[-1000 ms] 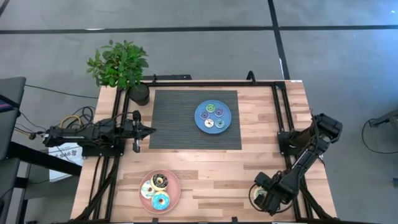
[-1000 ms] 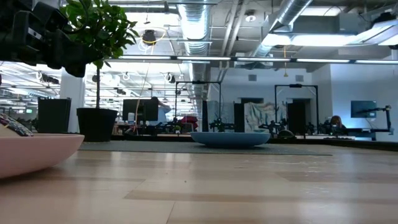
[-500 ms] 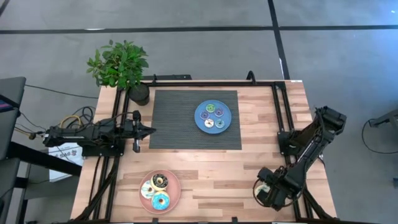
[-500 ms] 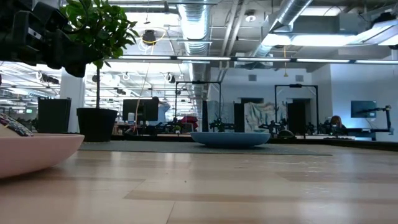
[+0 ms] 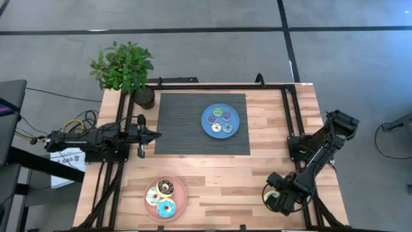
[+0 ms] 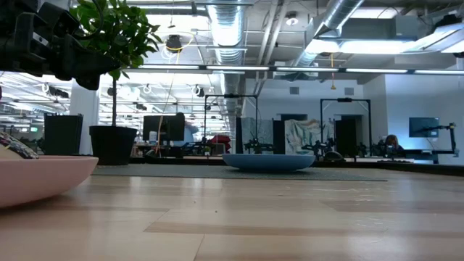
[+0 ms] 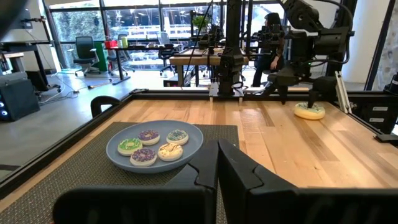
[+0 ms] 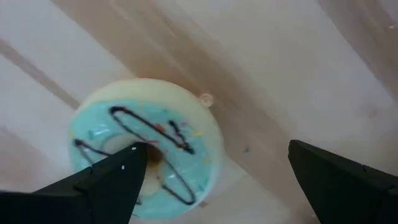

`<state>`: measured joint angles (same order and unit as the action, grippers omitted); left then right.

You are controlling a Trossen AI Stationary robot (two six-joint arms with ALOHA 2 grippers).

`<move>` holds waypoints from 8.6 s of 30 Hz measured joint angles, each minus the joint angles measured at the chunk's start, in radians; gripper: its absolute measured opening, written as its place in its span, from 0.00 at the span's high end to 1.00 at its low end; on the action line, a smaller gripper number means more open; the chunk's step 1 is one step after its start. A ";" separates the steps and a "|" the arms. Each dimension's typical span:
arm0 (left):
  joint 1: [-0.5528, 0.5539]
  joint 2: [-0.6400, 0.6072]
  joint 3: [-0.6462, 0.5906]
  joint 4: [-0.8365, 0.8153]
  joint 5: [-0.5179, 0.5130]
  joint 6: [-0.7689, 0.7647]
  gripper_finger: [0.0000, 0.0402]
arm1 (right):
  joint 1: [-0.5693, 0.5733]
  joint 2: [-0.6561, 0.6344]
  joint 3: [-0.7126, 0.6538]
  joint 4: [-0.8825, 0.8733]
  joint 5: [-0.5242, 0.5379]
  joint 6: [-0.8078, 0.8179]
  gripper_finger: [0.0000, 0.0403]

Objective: Pick & Place donuts
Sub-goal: Put the big light green donut on the plate, then return to Home Position

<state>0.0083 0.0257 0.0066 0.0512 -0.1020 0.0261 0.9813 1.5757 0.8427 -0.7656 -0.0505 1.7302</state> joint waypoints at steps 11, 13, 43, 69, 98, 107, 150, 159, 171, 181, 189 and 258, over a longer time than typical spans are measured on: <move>0.000 0.000 0.000 0.000 0.000 0.000 1.00 | -0.002 0.000 0.002 0.019 0.000 -0.002 0.18; 0.000 0.000 0.000 0.000 0.000 0.000 1.00 | -0.002 0.000 0.002 0.019 0.000 0.001 0.23; 0.000 0.000 0.000 0.000 0.000 0.000 1.00 | -0.034 0.000 0.002 0.132 0.128 0.046 0.76; 0.000 0.000 0.000 0.000 0.000 0.000 1.00 | -0.578 0.332 0.508 0.915 0.130 -0.919 0.76; 0.000 0.000 0.000 0.000 0.000 0.000 1.00 | -0.676 0.813 1.065 0.438 -0.004 -0.951 0.66; 0.000 0.000 0.000 0.000 0.000 0.000 1.00 | -0.680 0.813 1.065 0.420 -0.131 -0.928 0.46; 0.000 0.001 0.000 0.000 0.000 0.000 1.00 | -0.915 -0.651 -0.584 0.921 -0.007 -1.499 1.00; 0.000 0.001 0.000 0.000 0.000 0.000 1.00 | -0.965 -0.940 -0.692 0.868 -0.004 -1.547 1.00; 0.000 0.001 0.000 0.000 0.000 0.000 1.00 | -0.926 -1.348 -0.720 0.415 -0.005 -1.455 1.00; 0.000 0.001 0.000 0.000 0.000 0.000 1.00 | -0.888 -1.563 -0.718 0.339 0.028 -1.450 1.00; 0.000 0.001 0.000 0.000 0.000 0.000 1.00 | -0.899 -1.554 -0.718 0.334 0.103 -1.539 1.00; 0.000 0.001 0.000 0.000 0.000 0.000 1.00 | -0.912 -1.555 -0.720 0.333 0.103 -1.764 1.00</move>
<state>0.0084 0.0265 0.0065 0.0511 -0.1020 0.0263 0.0696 0.0204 0.1223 -0.4324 0.0521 -0.0341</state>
